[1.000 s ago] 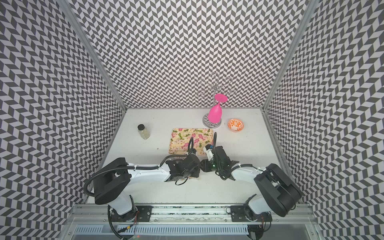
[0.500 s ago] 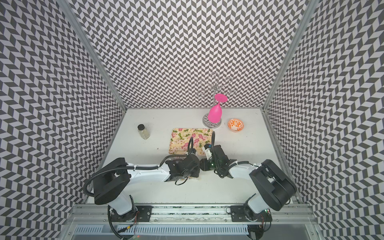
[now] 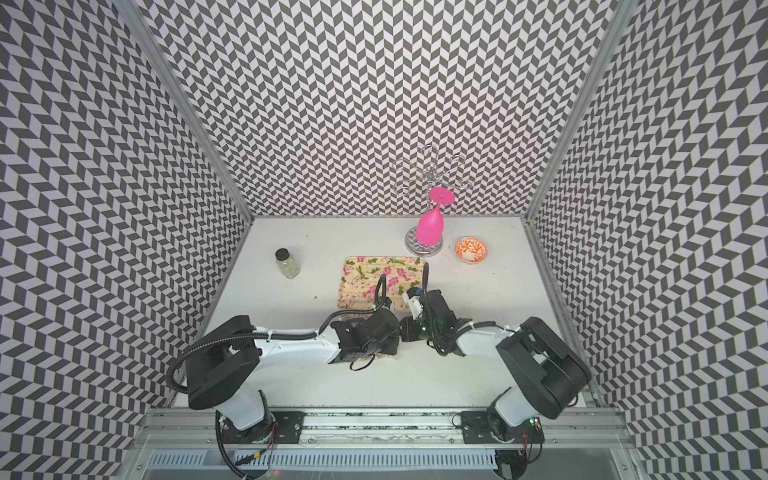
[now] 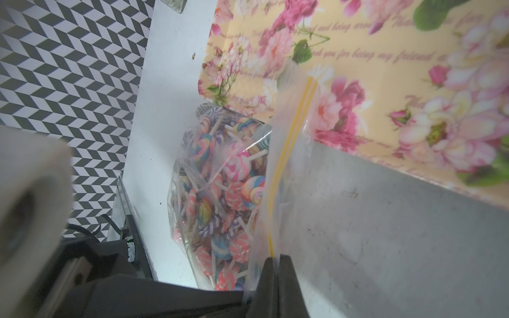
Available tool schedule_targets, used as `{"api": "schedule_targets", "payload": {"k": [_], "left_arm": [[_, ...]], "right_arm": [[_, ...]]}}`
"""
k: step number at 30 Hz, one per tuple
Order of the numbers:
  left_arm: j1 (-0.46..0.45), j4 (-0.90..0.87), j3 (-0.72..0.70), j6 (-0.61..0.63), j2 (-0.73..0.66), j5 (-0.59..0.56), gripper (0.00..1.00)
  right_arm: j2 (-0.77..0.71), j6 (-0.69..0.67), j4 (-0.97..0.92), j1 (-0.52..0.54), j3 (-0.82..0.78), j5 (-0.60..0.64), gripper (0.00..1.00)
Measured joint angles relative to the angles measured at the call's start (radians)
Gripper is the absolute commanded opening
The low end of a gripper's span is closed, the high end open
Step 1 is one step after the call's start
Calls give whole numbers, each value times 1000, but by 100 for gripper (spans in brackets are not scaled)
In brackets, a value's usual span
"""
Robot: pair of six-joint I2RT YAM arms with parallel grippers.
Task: Pour candies out of the ziploc bag
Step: Open the ziploc bag at the center of the board.
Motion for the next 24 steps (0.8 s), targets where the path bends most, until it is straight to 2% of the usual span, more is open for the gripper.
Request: {"api": "schedule_targets", "payload": {"k": [11,19,24], "left_arm": [[7,-16,-1,-38,-1,-26,0],[14,-35,-16,-60,-3,-62,0],[13,-48,-18,-67,-26,-74,0]], "right_arm": [[-6,7,1,14,-20,126,0],[-13,7,-75,13,-22,267,0],[-13,7,-81,13,-22,293,0]]}}
